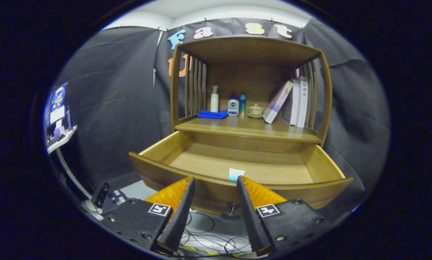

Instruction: Pull open the drawer, take out the items inside it, and place them on the countertop above the cabinet.

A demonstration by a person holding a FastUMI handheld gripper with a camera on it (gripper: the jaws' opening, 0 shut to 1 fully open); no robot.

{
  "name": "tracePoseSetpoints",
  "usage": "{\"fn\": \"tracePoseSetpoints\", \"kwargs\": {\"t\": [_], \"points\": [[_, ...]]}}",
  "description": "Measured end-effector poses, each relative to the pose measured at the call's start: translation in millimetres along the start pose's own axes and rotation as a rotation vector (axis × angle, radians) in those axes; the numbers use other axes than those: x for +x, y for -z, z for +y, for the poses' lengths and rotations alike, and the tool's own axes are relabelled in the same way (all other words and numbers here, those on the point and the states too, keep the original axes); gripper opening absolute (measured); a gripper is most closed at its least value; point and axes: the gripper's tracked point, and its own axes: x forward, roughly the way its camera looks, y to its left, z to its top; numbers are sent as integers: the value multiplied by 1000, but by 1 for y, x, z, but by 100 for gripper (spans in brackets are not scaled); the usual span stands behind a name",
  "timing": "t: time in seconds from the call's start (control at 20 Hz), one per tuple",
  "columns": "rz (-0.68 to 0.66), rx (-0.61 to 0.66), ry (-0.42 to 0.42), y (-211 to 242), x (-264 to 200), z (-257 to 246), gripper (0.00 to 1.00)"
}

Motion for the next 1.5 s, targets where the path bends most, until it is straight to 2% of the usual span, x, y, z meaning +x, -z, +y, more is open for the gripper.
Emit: {"fn": "tracePoseSetpoints", "kwargs": {"t": [0.3, 0.6, 0.85, 1.0, 1.15, 1.5], "points": [[87, 0, -10, -33, 33, -10, 74], [290, -11, -33, -33, 71, -26, 74], [462, 23, -48, -10, 107, -31, 74], [620, 48, -72, 13, 123, -31, 74], [737, 116, -43, 34, 136, -36, 73], [915, 74, 9, 69, 146, -46, 72]]}}
